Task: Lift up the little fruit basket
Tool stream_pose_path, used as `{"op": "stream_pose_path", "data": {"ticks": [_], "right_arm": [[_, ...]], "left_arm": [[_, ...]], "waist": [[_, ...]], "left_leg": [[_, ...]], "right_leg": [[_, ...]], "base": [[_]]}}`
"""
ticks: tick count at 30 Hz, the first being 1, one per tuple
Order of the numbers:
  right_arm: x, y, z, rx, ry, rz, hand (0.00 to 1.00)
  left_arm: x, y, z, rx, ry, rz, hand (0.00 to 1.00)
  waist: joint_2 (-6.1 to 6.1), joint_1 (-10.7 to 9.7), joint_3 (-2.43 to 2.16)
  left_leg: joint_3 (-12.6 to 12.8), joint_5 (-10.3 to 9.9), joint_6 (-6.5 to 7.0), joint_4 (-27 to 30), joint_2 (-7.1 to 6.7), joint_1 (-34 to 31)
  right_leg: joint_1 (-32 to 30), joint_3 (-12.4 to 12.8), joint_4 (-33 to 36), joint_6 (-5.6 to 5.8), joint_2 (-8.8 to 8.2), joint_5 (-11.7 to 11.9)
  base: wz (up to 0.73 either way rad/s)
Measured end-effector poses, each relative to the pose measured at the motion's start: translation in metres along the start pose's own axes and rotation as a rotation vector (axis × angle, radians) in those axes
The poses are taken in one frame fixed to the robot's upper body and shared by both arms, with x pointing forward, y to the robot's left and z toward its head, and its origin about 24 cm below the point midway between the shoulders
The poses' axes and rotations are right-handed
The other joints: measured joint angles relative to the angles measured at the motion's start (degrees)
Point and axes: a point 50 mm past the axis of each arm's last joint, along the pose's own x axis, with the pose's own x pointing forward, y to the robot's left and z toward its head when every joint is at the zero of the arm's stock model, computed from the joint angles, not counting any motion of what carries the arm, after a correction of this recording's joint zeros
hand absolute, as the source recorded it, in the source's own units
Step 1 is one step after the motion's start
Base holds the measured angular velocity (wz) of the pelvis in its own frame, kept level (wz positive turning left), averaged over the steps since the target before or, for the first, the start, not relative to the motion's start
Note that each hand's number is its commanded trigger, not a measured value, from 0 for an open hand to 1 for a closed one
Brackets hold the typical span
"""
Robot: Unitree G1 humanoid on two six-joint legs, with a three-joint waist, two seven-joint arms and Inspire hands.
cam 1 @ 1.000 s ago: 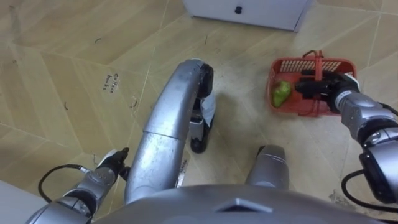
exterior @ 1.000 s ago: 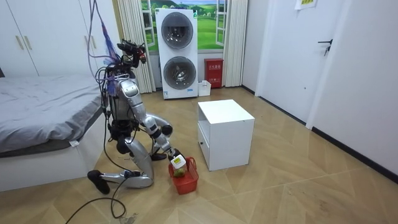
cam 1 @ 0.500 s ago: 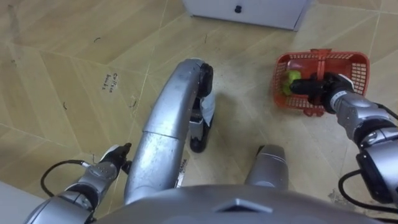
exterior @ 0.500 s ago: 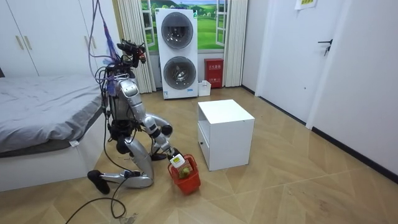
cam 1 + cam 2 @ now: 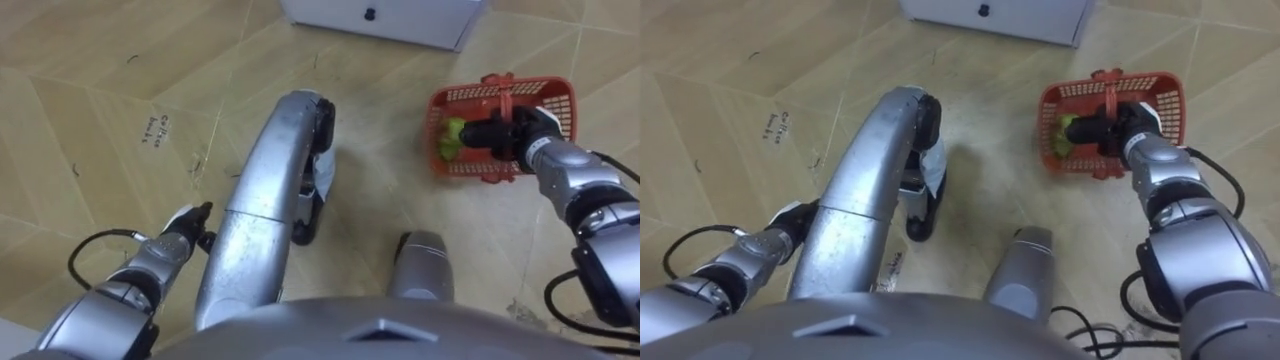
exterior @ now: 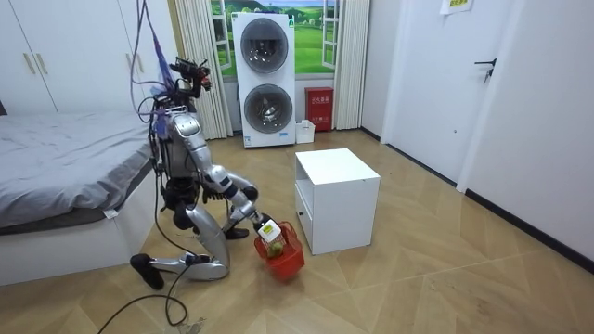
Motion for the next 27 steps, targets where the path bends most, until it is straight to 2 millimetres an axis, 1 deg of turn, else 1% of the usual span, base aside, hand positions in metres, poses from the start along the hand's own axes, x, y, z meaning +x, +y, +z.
{"op": "stream_pose_path", "data": {"ticks": [1,2,3,4,5,6,7,8,9,10,11,12,13,14,15,16,17,19,20,21,22,23,24,25,26,27], "right_arm": [[0.0,0.002,0.004,-0.002,-0.015,0.008,1.0],[0.0,0.002,0.006,-0.003,-0.026,0.012,1.0],[0.0,0.003,0.011,-0.007,-0.045,0.019,1.0],[0.0,0.005,0.015,-0.015,-0.059,0.024,1.0],[0.0,0.005,0.016,-0.021,-0.061,0.027,1.0],[0.0,0.007,0.019,-0.031,-0.071,0.038,1.0],[0.0,0.009,0.023,-0.03,-0.083,0.05,1.0],[0.0,0.01,0.025,-0.031,-0.092,0.055,1.0],[-0.001,0.011,0.031,-0.034,-0.109,0.062,1.0],[-0.001,0.014,0.034,-0.039,-0.122,0.076,1.0],[-0.001,0.015,0.035,-0.044,-0.129,0.086,1.0],[-0.002,0.018,0.04,-0.057,-0.143,0.102,1.0],[-0.002,0.02,0.044,-0.08,-0.157,0.119,1.0],[-0.002,0.021,0.046,-0.089,-0.159,0.128,1.0],[-0.002,0.021,0.049,-0.115,-0.163,0.137,1.0],[-0.002,0.022,0.053,-0.132,-0.168,0.142,1.0],[-0.002,0.022,0.056,-0.141,-0.171,0.144,1.0],[-0.005,0.025,0.069,-0.174,-0.216,0.158,1.0],[-0.006,0.027,0.072,-0.174,-0.227,0.163,1.0],[-0.008,0.03,0.079,-0.18,-0.25,0.176,1.0],[-0.011,0.035,0.087,-0.178,-0.278,0.193,1.0],[-0.012,0.036,0.089,-0.178,-0.286,0.201,1.0],[-0.013,0.038,0.09,-0.181,-0.293,0.207,1.0],[-0.013,0.039,0.091,-0.186,-0.299,0.209,1.0],[-0.015,0.041,0.093,-0.214,-0.314,0.211,1.0],[-0.019,0.045,0.095,-0.235,-0.338,0.22,1.0]], "left_arm": [[0.0,0.0,-0.001,-0.002,0.003,0.001,0.0],[0.0,0.0,0.0,-0.002,0.002,0.001,0.0],[0.0,0.0,0.001,0.004,-0.002,0.002,0.0],[0.0,0.0,0.001,0.012,-0.004,0.002,0.0],[0.0,0.0,0.001,0.011,-0.002,0.001,0.0],[0.0,0.0,-0.001,0.009,0.007,0.001,0.0],[0.0,0.0,-0.003,0.009,0.015,0.002,0.0],[0.0,0.0,-0.003,0.01,0.016,0.003,0.0],[0.0,0.001,-0.001,0.007,0.015,0.006,0.0],[0.001,0.005,0.002,-0.001,0.013,0.015,0.0],[0.001,0.007,0.005,-0.009,0.007,0.022,0.0],[0.002,0.011,0.011,-0.015,-0.004,0.035,0.0],[0.002,0.013,0.016,-0.021,-0.015,0.044,0.0],[0.002,0.014,0.018,-0.03,-0.02,0.048,0.0],[0.002,0.016,0.02,-0.043,-0.025,0.055,0.0],[0.002,0.018,0.021,-0.059,-0.021,0.061,0.0],[0.002,0.018,0.021,-0.07,-0.018,0.064,0.0],[0.002,0.022,0.02,-0.107,-0.011,0.074,0.0],[0.002,0.022,0.02,-0.113,-0.009,0.075,0.0],[0.002,0.023,0.019,-0.131,-0.005,0.077,0.0],[0.001,0.026,0.019,-0.162,-0.009,0.087,0.0],[0.001,0.028,0.02,-0.179,-0.011,0.093,0.0],[0.001,0.029,0.021,-0.21,-0.02,0.101,0.0],[0.0,0.03,0.021,-0.219,-0.025,0.107,0.0],[0.0,0.03,0.017,-0.241,-0.02,0.112,0.0],[-0.001,0.034,0.02,-0.251,-0.038,0.127,0.0]], "waist": [[0.06,-0.1,-0.04],[0.08,-0.13,-0.05],[0.14,-0.21,-0.08],[0.36,-0.21,-0.16],[0.56,-0.39,-0.22],[0.87,-0.58,-0.46],[1.26,-0.74,-1.02],[1.53,-0.92,-1.24],[2.19,-0.94,-1.6],[2.56,-1.02,-1.67],[2.65,-0.91,-1.74],[2.77,-0.85,-1.76],[3.09,-0.89,-1.69],[3.23,-0.8,-1.75],[3.38,-0.53,-1.7],[3.46,-0.17,-1.72],[3.52,0.08,-1.75],[3.46,-0.25,-1.79],[3.41,-0.44,-1.81],[3.37,-0.59,-1.86],[3.31,-1.15,-1.87],[3.27,-1.37,-1.86],[3.22,-1.61,-1.91],[3.19,-1.58,-1.92],[3.16,-1.5,-2.0],[3.07,-1.67,-2.27]], "left_leg": [[-0.59,-0.04,0.04,0.52,-0.21,0.19],[-0.82,-0.12,0.02,0.68,-0.47,0.21],[-1.25,-0.36,-0.01,0.95,-1.1,0.2],[-1.49,-0.56,0.39,1.39,-1.71,0.39],[-1.53,-0.73,0.71,1.61,-1.92,0.58],[-1.35,-1.13,1.48,2.0,-2.08,1.01],[-1.1,-1.48,2.12,2.11,-2.6,1.12],[-0.98,-1.64,2.48,2.11,-2.77,1.21],[-0.95,-1.92,3.16,2.06,-2.78,1.45],[-0.87,-2.28,3.89,1.76,-2.71,2.18],[-0.85,-2.43,4.16,1.45,-2.67,2.54],[-0.66,-2.56,4.56,0.25,-2.65,3.22],[-0.69,-2.45,4.93,-1.39,-2.56,4.04],[-0.71,-2.37,5.1,-2.41,-2.43,4.49],[-0.65,-2.16,5.52,-4.85,-1.62,5.69],[-0.63,-2.09,5.63,-7.44,-0.65,7.17],[-0.65,-2.07,5.65,-8.84,-0.33,7.91],[-0.09,-1.65,6.08,-15.05,0.72,11.38],[0.19,-1.48,6.22,-16.73,0.78,12.49],[0.78,-1.31,6.55,-19.81,1.26,14.89],[1.17,-1.13,6.87,-23.12,1.3,17.48],[1.41,-1.02,7.07,-24.8,1.31,19.09],[1.89,-0.72,7.56,-28.49,1.36,22.59],[2.08,-0.54,7.66,-30.54,1.38,24.53],[2.12,0.09,7.8,-34.8,1.39,28.48],[1.83,0.86,7.87,-39.4,1.46,32.28]], "right_leg": [[0.83,-0.46,-0.07,-0.01,0.39,0.0],[1.14,-0.67,-0.07,-0.02,0.42,0.01],[1.77,-1.07,-0.07,-0.03,0.4,0.01],[2.57,-1.62,-0.27,-0.03,0.27,0.01],[2.97,-1.92,-0.52,-0.03,0.16,0.01],[4.01,-2.23,-1.08,-0.03,0.05,0.02],[4.74,-2.36,-1.83,-0.02,-0.01,0.03],[5.03,-2.37,-2.31,-0.02,0.05,0.03],[5.37,-2.31,-3.5,-0.01,0.55,0.03],[6.01,-2.2,-5.0,0.01,1.03,0.01],[6.12,-1.91,-5.94,0.02,1.39,0.01],[6.26,-1.75,-8.06,0.29,1.57,-0.12],[6.3,-1.81,-10.94,0.9,1.61,-0.42],[6.22,-1.77,-12.61,1.16,1.73,-0.56],[5.72,-1.45,-16.24,1.29,1.9,-0.63],[5.32,-1.17,-20.29,1.29,1.87,-0.63],[5.27,-1.14,-22.49,1.29,1.85,-0.63],[6.13,-1.24,-32.25,1.35,1.62,-0.56],[6.8,-1.28,-35.08,1.37,1.62,-0.44],[8.03,-1.06,-40.17,1.56,1.55,0.41],[9.26,-1.15,-44.79,1.81,1.32,2.89],[9.9,-1.16,-46.63,1.8,1.28,4.79],[11.12,-1.25,-50.22,1.53,1.17,9.75],[11.54,-1.25,-51.88,1.52,1.11,12.82],[11.98,-1.24,-54.52,1.13,1.14,20.01],[12.02,-1.28,-56.92,1.01,1.5,27.61]], "base": [[0.0],[0.06],[0.1],[0.14],[0.12],[0.13],[0.12],[0.08],[0.0],[-0.04],[-0.06],[-0.11],[-0.11],[-0.23],[-0.43],[-0.52],[-0.57],[-0.46],[-0.43],[-0.41],[-0.37],[-0.29],[-0.22],[-0.36],[-0.38],[-0.43]]}}
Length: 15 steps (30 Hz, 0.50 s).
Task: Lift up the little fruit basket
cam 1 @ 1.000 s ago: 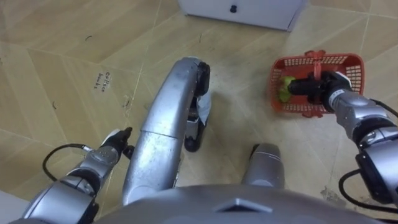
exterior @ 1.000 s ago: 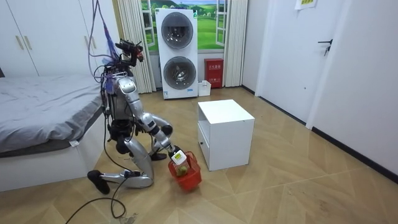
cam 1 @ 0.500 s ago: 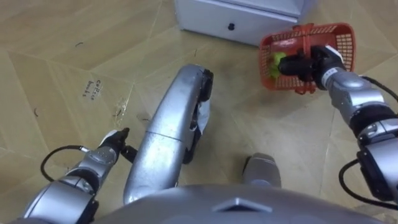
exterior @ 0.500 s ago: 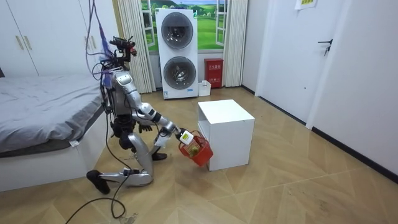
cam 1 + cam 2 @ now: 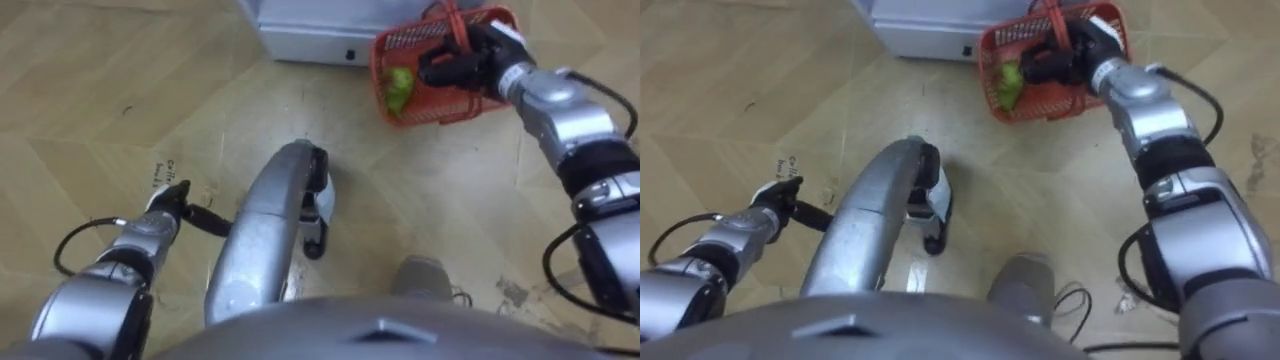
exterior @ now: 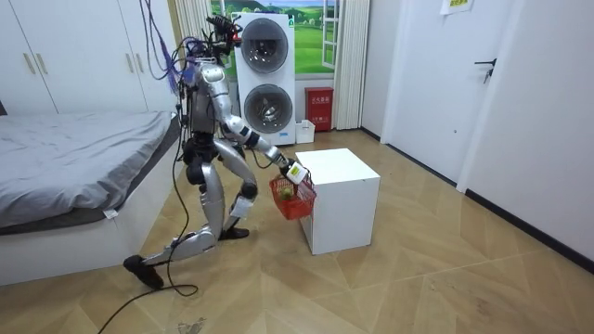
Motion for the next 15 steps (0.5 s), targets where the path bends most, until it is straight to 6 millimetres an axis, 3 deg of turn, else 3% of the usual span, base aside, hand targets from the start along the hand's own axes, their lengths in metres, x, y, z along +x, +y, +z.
{"op": "stream_pose_path", "data": {"ticks": [1,2,3,4,5,7,8,9,10,11,12,13,14,15], "right_arm": [[-0.001,0.002,0.004,-0.015,-0.025,0.004,1.0],[-0.001,0.002,0.006,-0.02,-0.033,0.005,1.0],[-0.002,0.002,0.009,-0.023,-0.044,0.007,1.0],[-0.002,0.003,0.009,-0.025,-0.048,0.008,1.0],[-0.004,0.005,0.007,-0.03,-0.051,0.017,1.0],[-0.007,0.011,0.003,-0.039,-0.052,0.034,1.0],[-0.008,0.011,0.002,-0.045,-0.058,0.032,1.0],[-0.012,0.013,0.005,-0.054,-0.084,0.03,1.0],[-0.017,0.015,0.005,-0.052,-0.11,0.03,1.0],[-0.02,0.016,0.002,-0.046,-0.115,0.029,1.0],[-0.02,0.021,0.001,-0.031,-0.114,0.041,1.0],[-0.02,0.02,0.002,-0.025,-0.118,0.043,1.0],[-0.021,0.019,0.002,-0.025,-0.119,0.037,1.0],[-0.022,0.013,0.003,-0.016,-0.13,0.017,1.0]], "left_arm": [[0.0,0.002,0.002,-0.011,-0.007,0.012,0.0],[0.0,0.002,0.001,-0.015,-0.005,0.017,0.0],[0.0,0.001,0.0,-0.014,-0.001,0.022,0.0],[0.0,0.0,-0.001,-0.013,0.001,0.022,0.0],[-0.001,0.0,-0.006,-0.01,0.01,0.024,0.0],[-0.003,0.001,-0.022,-0.007,0.039,0.045,0.0],[-0.004,0.002,-0.025,-0.007,0.041,0.051,0.0],[-0.006,0.004,-0.036,-0.017,0.055,0.07,0.0],[-0.008,0.005,-0.044,-0.023,0.075,0.086,0.0],[-0.009,0.003,-0.048,-0.024,0.082,0.088,0.0],[-0.011,0.003,-0.054,-0.021,0.089,0.088,0.0],[-0.011,0.0,-0.053,-0.019,0.08,0.079,0.0],[-0.011,-0.001,-0.053,-0.02,0.072,0.074,0.0],[-0.013,-0.004,-0.055,-0.011,0.061,0.067,0.0]], "waist": [[-0.03,0.02,-0.03],[0.02,0.03,-0.04],[-0.1,0.53,-0.11],[-0.05,0.79,-0.16],[-0.02,1.05,-0.43],[0.28,0.43,-0.73],[0.41,0.07,-0.87],[0.27,-0.73,-1.12],[0.14,-1.86,-1.33],[0.42,-2.15,-1.44],[-0.49,-2.37,-1.4],[-1.36,-2.37,-1.32],[-1.6,-2.18,-1.35],[-1.58,-1.58,-1.37]], "left_leg": [[-1.01,0.92,-0.26,-4.44,0.0,4.02],[-1.82,1.42,-0.46,-6.36,-0.08,5.84],[-2.93,2.42,-0.89,-10.4,-0.02,9.89],[-3.6,3.0,-1.28,-12.56,-0.03,12.03],[-5.68,4.21,-2.14,-16.68,-0.02,16.15],[-13.37,6.22,-4.78,-23.48,0.22,23.4],[-15.02,6.59,-5.44,-24.41,0.64,24.58],[-17.6,7.18,-6.51,-25.31,1.62,26.08],[-16.71,7.17,-7.03,-24.3,3.74,26.83],[-15.28,7.31,-7.61,-24.01,5.03,27.17],[-10.64,8.03,-9.7,-26.25,7.54,28.23],[-7.75,8.43,-9.42,-30.91,8.31,27.5],[-6.7,9.46,-9.32,-33.08,8.17,26.6],[-5.21,15.12,-7.98,-36.76,7.76,24.71]], "right_leg": [[-0.37,-0.85,-1.06,0.44,0.37,2.26],[-1.13,-1.17,-0.32,0.3,0.58,1.12],[-3.61,-2.39,1.34,0.0,0.85,-1.89],[-4.82,-3.13,1.3,-0.06,0.8,-3.29],[-7.41,-4.67,-0.24,-0.25,0.83,-6.27],[-11.69,-9.82,-9.89,-1.11,1.31,-9.67],[-12.38,-11.44,-13.81,-1.27,2.13,-9.77],[-12.64,-13.29,-24.18,-2.29,4.15,-8.8],[-11.63,-13.28,-31.42,-2.56,6.88,-4.54],[-9.9,-14.25,-32.58,-3.16,7.46,-3.79],[-6.33,-14.6,-35.75,-3.8,8.7,-3.22],[-3.23,-13.71,-39.89,-3.85,9.52,-2.82],[-1.85,-12.73,-41.84,-3.57,9.97,-2.62],[0.57,-12.55,-44.39,-3.31,10.47,-2.37]], "base": [[-0.32],[-0.45],[-0.46],[-0.66],[-0.72],[-0.73],[-0.48],[-0.2],[0.0],[0.13],[0.32],[0.36],[0.5],[0.18]]}}
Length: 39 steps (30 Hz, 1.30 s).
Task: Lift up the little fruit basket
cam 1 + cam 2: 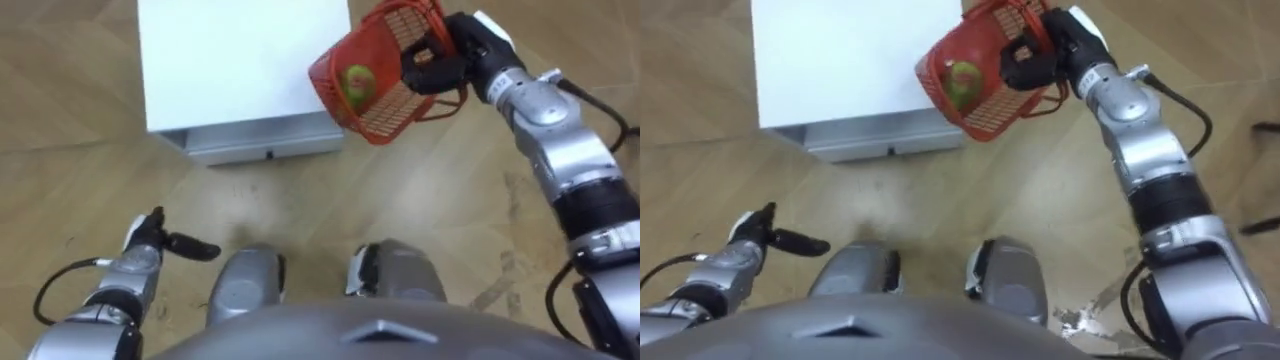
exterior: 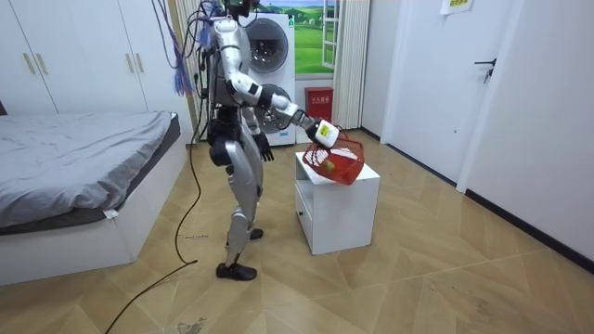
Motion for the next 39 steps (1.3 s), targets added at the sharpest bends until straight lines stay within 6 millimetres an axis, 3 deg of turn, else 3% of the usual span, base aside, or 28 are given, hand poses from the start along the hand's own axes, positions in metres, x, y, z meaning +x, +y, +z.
{"op": "stream_pose_path", "data": {"ticks": [1,4,6,10,17,19,21,31,33,39], "right_arm": [[0.001,0.005,-0.001,0.017,-0.001,0.009,1.0],[-0.003,0.013,0.002,0.021,-0.036,0.045,1.0],[-0.003,0.015,0.01,0.02,-0.073,0.052,1.0],[-0.005,0.018,0.024,0.013,-0.137,0.071,1.0],[-0.006,0.021,0.035,0.008,-0.191,0.099,1.0],[-0.006,0.025,0.035,0.007,-0.189,0.122,1.0],[-0.006,0.027,0.035,0.007,-0.189,0.135,1.0],[-0.005,0.031,0.034,0.0,-0.187,0.15,1.0],[-0.005,0.035,0.032,-0.006,-0.176,0.169,1.0],[-0.004,0.037,0.027,0.01,-0.158,0.187,1.0]], "left_arm": [[-0.003,0.001,-0.013,0.01,0.028,0.008,0.0],[-0.009,0.001,-0.039,0.08,0.1,0.026,0.0],[-0.014,0.0,-0.055,0.112,0.148,0.024,0.0],[-0.019,-0.001,-0.072,0.151,0.2,0.021,0.0],[-0.016,0.0,-0.063,0.187,0.174,0.025,0.0],[-0.016,0.0,-0.061,0.192,0.166,0.027,0.0],[-0.016,-0.001,-0.061,0.19,0.165,0.026,0.0],[-0.018,0.0,-0.067,0.207,0.186,0.039,0.0],[-0.019,0.0,-0.07,0.209,0.195,0.037,0.0],[-0.02,-0.001,-0.073,0.209,0.217,0.02,0.0]], "waist": [[-0.42,1.36,-0.56],[-0.35,3.21,-0.72],[-0.31,4.11,-0.75],[-0.62,4.34,-0.76],[-2.04,5.53,-0.44],[-2.39,6.93,-0.36],[-2.35,7.24,-0.28],[-2.99,9.34,0.11],[-3.09,9.66,0.17],[-3.51,10.59,0.39]], "left_leg": [[1.62,2.91,1.27,-0.24,0.59,0.91],[1.5,3.51,1.57,-5.28,-0.3,7.05],[-0.42,3.61,1.41,-8.19,-1.32,9.73],[-0.97,4.54,1.0,-12.51,-2.25,13.69],[-2.43,5.69,-0.22,-16.14,-2.19,16.54],[-2.79,5.73,-0.27,-16.33,-1.97,17.08],[-4.28,5.73,-0.28,-16.36,-2.1,17.12],[-5.64,5.74,-0.3,-16.94,-2.49,17.14],[-7.47,5.74,-0.3,-17.18,-2.74,17.02],[-9.78,5.74,-0.3,-17.18,-3.1,15.73]], "right_leg": [[1.99,-0.31,-1.79,0.46,0.27,0.25],[8.09,-2.44,-9.65,1.41,0.86,2.99],[11.64,-4.68,-13.95,1.4,0.74,4.09],[15.7,-6.41,-17.53,1.64,0.41,4.68],[17.31,-8.45,-17.64,1.62,1.23,4.69],[17.46,-8.62,-17.44,1.61,1.4,4.69],[17.73,-9.92,-17.46,1.61,1.4,4.7],[18.39,-10.08,-17.64,1.61,1.46,4.69],[18.38,-10.87,-17.52,1.61,1.42,4.69],[18.02,-13.27,-17.42,1.61,1.36,4.69]], "base": [[0.1],[0.04],[-0.06],[0.11],[0.06],[-0.07],[0.05],[0.1],[0.15],[0.21]]}}
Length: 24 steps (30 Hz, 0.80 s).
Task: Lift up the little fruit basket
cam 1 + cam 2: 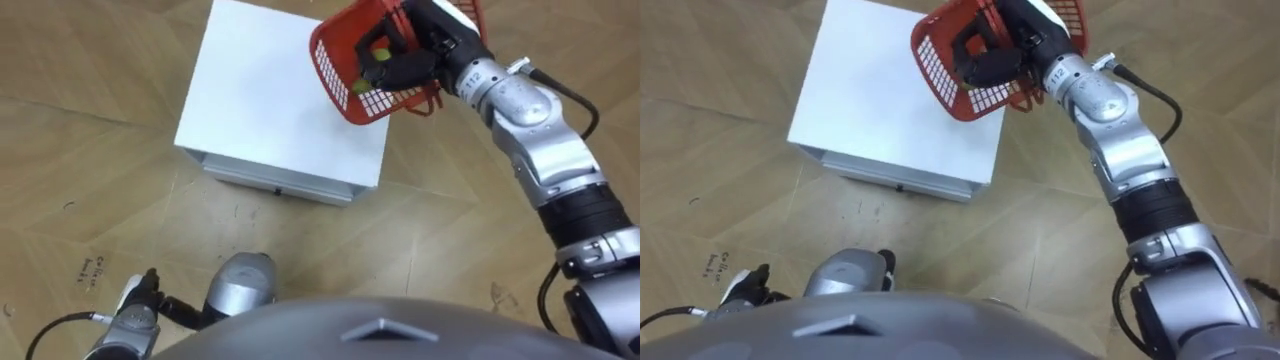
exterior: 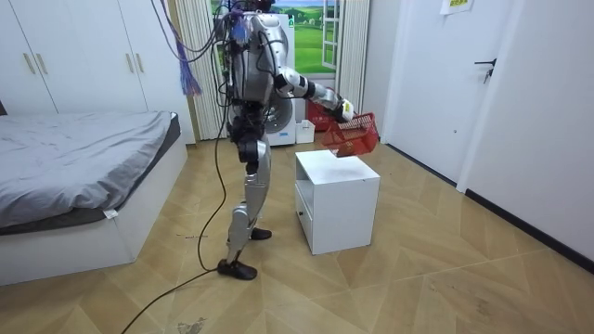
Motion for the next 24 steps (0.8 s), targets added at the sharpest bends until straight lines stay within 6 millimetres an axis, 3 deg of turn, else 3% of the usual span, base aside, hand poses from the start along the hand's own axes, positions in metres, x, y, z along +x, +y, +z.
{"op": "stream_pose_path", "data": {"ticks": [3,5,6,7,8,9,10,11,12,13,19,24], "right_arm": [[0.001,0.004,-0.005,-0.003,0.022,0.019,1.0],[0.001,0.004,-0.01,0.001,0.044,0.018,1.0],[0.001,0.003,-0.015,0.007,0.063,0.015,1.0],[0.001,0.003,-0.017,0.009,0.07,0.014,1.0],[0.004,0.004,-0.015,-0.012,0.072,0.019,1.0],[0.006,0.005,-0.017,-0.025,0.084,0.018,1.0],[0.006,0.009,-0.026,-0.011,0.121,0.015,1.0],[0.006,0.01,-0.032,-0.005,0.146,0.013,1.0],[0.005,0.008,-0.041,0.008,0.183,0.004,1.0],[0.005,0.01,-0.05,0.025,0.22,0.0,1.0],[0.008,0.013,-0.056,0.025,0.255,0.014,1.0],[0.01,0.011,-0.055,0.024,0.262,0.012,1.0]], "left_arm": [[0.0,0.0,0.001,0.01,-0.007,0.001,0.0],[0.0,0.001,0.004,0.035,-0.018,-0.005,0.0],[0.0,0.003,0.005,0.04,-0.025,-0.007,0.0],[0.0,0.004,0.005,0.04,-0.025,-0.006,0.0],[0.0,0.006,0.002,0.031,-0.018,-0.006,0.0],[0.0,0.004,-0.003,0.028,0.002,-0.019,0.0],[0.0,0.004,-0.006,0.032,0.018,-0.028,0.0],[0.0,0.004,-0.006,0.033,0.022,-0.031,0.0],[0.0,0.003,-0.005,0.039,0.022,-0.042,0.0],[0.0,0.005,-0.006,0.053,0.029,-0.045,0.0],[0.0,0.002,-0.007,0.093,0.046,-0.06,0.0],[0.002,0.003,-0.005,0.088,0.052,-0.061,0.0]], "waist": [[-0.04,0.12,-0.02],[0.04,1.2,-0.06],[0.19,1.8,0.0],[0.49,2.59,0.23],[-0.08,3.13,-0.08],[0.66,1.94,-0.09],[0.68,1.29,0.0],[0.58,1.31,0.04],[0.6,1.01,0.09],[-0.69,1.46,-0.11],[-0.81,2.8,0.02],[-0.51,2.76,0.3]], "left_leg": [[-1.6,0.0,0.0,0.02,-0.3,-0.69],[-4.56,0.16,-0.23,-0.03,0.21,-0.83],[-10.73,0.3,-0.46,-0.06,0.83,-0.69],[-13.18,0.29,-0.51,-0.05,1.14,-0.8],[-14.72,0.24,-1.39,0.34,1.84,-1.76],[-13.57,-0.62,-3.29,1.23,2.4,-2.48],[-8.29,-0.78,-3.91,1.64,2.71,-2.88],[-5.56,-0.41,-3.81,1.12,2.78,-3.12],[-1.94,2.66,-1.81,-1.52,2.58,-4.64],[1.28,3.98,-1.33,-1.25,2.25,-4.51],[1.45,4.41,-0.62,-1.13,0.03,-4.72],[2.24,4.1,0.59,-0.57,-0.33,-5.5]], "right_leg": [[-0.11,-1.31,0.13,0.0,0.02,0.0],[-1.79,-2.09,3.06,0.03,-0.11,-0.19],[-4.42,-1.89,5.77,-0.64,0.24,-2.05],[-5.83,-1.15,4.27,-1.3,1.13,-2.74],[-8.22,0.37,-2.79,-3.4,2.88,-0.72],[-8.52,-1.81,-3.05,-5.02,3.21,4.76],[-7.36,-1.83,-2.62,-5.08,3.21,4.77],[-6.74,-1.34,-2.67,-5.07,3.15,4.76],[-5.95,-1.0,-2.5,-4.33,2.94,4.25],[-6.06,-1.23,-1.89,-3.57,2.01,3.36],[-5.76,-3.72,-0.86,-2.27,-0.01,2.22],[-6.2,-4.47,-0.13,-2.05,-0.2,2.02]], "base": [[0.22],[0.01],[-0.27],[-0.48],[-0.22],[0.12],[0.45],[0.59],[0.59],[0.59],[0.21],[0.05]]}}
